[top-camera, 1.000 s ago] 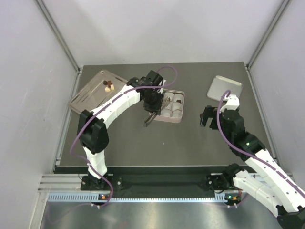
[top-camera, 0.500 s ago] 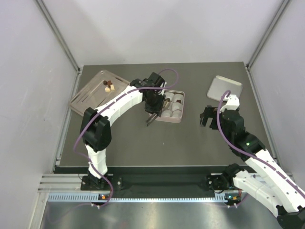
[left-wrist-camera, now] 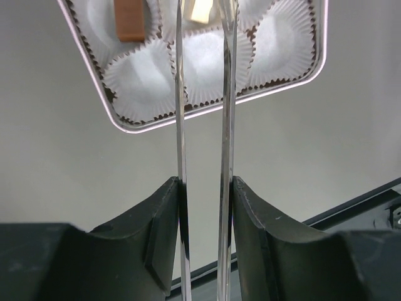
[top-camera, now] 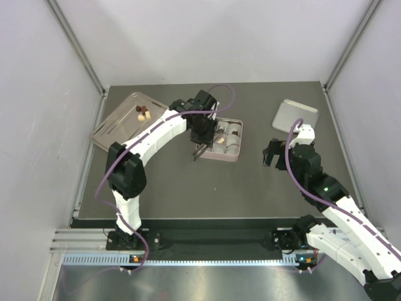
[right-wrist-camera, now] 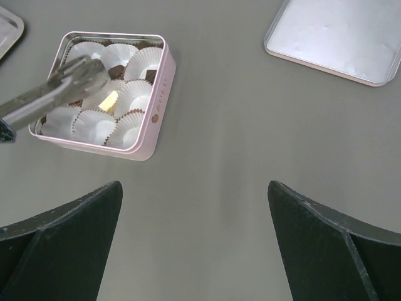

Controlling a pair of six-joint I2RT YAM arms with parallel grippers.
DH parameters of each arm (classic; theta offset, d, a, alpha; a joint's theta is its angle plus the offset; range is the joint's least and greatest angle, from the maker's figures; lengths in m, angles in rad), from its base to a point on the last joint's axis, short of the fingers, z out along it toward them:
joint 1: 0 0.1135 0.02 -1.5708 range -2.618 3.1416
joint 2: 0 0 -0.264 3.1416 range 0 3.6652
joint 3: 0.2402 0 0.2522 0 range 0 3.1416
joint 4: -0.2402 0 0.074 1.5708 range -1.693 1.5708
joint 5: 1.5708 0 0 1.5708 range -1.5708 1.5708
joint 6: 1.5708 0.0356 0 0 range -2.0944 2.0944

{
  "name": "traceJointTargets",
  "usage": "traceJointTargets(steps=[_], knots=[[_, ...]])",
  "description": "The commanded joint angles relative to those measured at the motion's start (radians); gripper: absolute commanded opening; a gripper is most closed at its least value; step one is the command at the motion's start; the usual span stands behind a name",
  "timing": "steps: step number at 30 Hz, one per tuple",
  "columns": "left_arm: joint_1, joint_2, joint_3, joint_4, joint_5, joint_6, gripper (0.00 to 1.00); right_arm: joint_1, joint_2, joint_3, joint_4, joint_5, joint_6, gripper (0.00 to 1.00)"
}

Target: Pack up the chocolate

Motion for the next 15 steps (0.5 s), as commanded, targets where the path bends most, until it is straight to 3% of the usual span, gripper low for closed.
traceJointTargets(steps=[1, 8, 15], knots=[[-0.005, -0.066, 0.101, -0.029, -0.041, -0.002, 0.42, 0.013, -0.010, 0.028, 0.034, -0.004, 0.009, 1.00], [0.035, -0.082, 0.178, -0.064, -0.158, 0.003, 0.43, 0.013, -0.021, 0.019, 0.034, -0.012, 0.012, 1.00], [0.239, -0.083, 0.145, -0.020, -0.158, -0.029, 0.43, 0.013, -0.021, 0.016, 0.037, -0.022, 0.009, 1.00]])
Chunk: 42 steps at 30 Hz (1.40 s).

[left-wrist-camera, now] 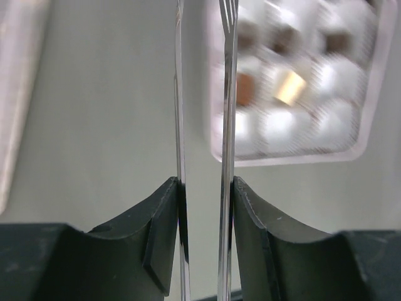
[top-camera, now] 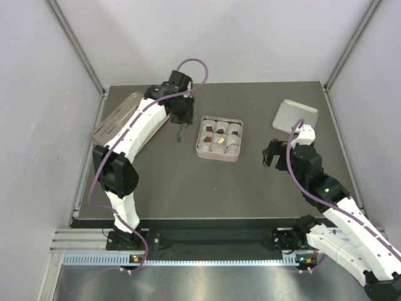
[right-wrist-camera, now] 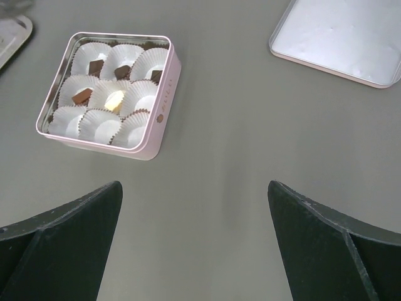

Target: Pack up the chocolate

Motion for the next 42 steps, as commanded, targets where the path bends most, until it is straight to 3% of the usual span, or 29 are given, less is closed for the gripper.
traceJointTargets(steps=[1, 8, 14, 42], knots=[[0.109, -0.045, -0.011, 0.034, -0.037, -0.030, 0.43, 0.013, -0.010, 0.013, 0.037, -0.009, 0.007, 1.00], [0.272, -0.042, -0.101, 0.116, -0.068, -0.046, 0.43, 0.013, -0.007, -0.001, 0.050, -0.008, 0.002, 1.00], [0.347, 0.005, -0.129, 0.157, -0.074, -0.050, 0.42, 0.013, 0.000, 0.010, 0.055, -0.002, -0.013, 1.00], [0.461, 0.165, -0.146, 0.212, -0.054, -0.026, 0.42, 0.014, 0.037, -0.004, 0.083, 0.034, -0.039, 1.00]])
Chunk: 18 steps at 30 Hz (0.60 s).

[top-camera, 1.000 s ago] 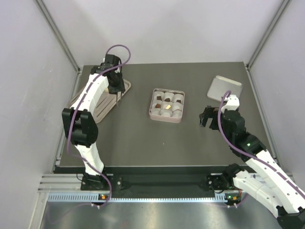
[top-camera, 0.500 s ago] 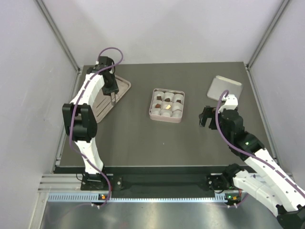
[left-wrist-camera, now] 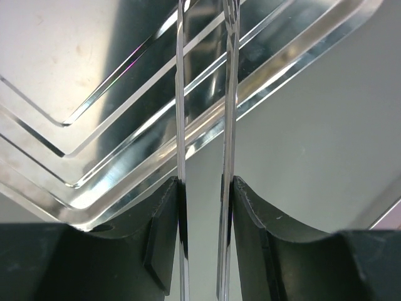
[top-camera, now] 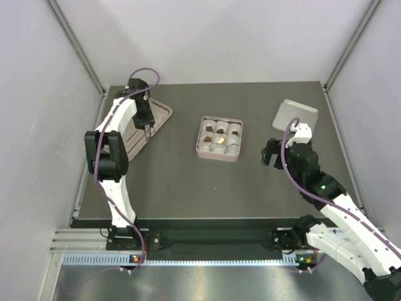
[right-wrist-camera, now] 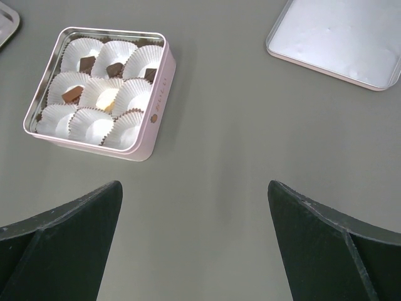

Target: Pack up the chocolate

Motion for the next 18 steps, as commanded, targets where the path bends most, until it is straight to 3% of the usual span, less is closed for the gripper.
traceJointTargets(steps=[1, 18], knots=[[0.018, 0.011, 0.001, 0.055, 0.018, 0.016, 0.42, 0.014, 0.000, 0.003, 0.053, 0.026, -0.016, 1.00], [0.038, 0.057, 0.010, 0.067, 0.046, 0.033, 0.41, 0.013, 0.007, 0.005, 0.056, 0.029, -0.016, 1.00]])
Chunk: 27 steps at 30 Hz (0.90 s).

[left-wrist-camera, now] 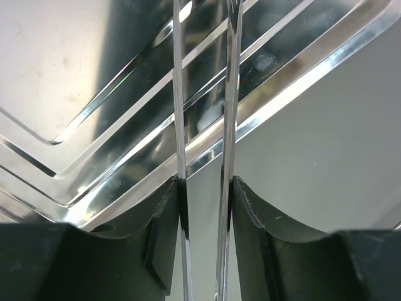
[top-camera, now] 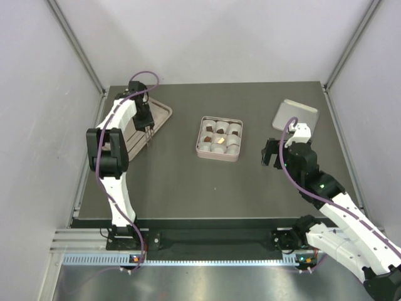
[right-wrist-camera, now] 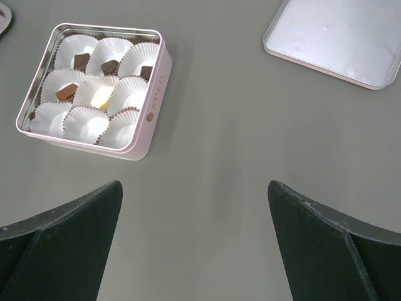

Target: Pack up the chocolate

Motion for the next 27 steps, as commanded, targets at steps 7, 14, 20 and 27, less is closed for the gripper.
traceJointTargets(steps=[7, 14, 20, 27], knots=[[0.016, -0.026, 0.068, -0.072, 0.047, 0.007, 0.35, 0.013, -0.027, 0.002, 0.049, 0.019, -0.006, 1.00], [0.013, -0.155, 0.059, -0.147, 0.054, 0.018, 0.31, 0.013, -0.053, 0.015, 0.026, -0.003, 0.014, 1.00], [-0.047, -0.282, 0.031, -0.172, 0.174, 0.030, 0.28, 0.014, -0.070, 0.021, 0.005, -0.033, 0.037, 1.00], [-0.263, -0.379, 0.049, -0.187, 0.177, 0.032, 0.28, 0.013, -0.097, 0.046, -0.043, -0.018, 0.037, 1.00]])
